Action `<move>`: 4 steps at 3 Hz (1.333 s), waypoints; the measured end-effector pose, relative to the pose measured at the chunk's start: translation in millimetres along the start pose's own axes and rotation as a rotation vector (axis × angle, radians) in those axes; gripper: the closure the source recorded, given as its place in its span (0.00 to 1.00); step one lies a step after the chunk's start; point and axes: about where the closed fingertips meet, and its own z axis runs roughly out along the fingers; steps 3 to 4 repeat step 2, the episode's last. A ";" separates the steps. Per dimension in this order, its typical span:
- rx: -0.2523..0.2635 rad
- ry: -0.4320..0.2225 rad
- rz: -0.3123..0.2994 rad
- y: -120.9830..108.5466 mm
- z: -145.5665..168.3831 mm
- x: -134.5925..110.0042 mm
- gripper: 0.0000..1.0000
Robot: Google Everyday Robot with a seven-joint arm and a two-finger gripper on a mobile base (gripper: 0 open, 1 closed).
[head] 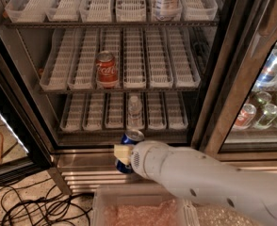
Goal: Pick pepsi can from middle shelf of fridge
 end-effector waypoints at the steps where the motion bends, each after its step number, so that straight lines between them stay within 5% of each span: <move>1: 0.070 0.052 0.081 -23.2 -26.5 52.3 1.00; 2: 0.072 0.069 0.129 -17.8 -25.8 62.3 1.00; 4: 0.072 0.069 0.129 -17.8 -25.8 62.3 1.00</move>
Offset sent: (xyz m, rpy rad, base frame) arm -0.0407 -0.0278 -0.0274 -0.0110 0.0779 -0.0700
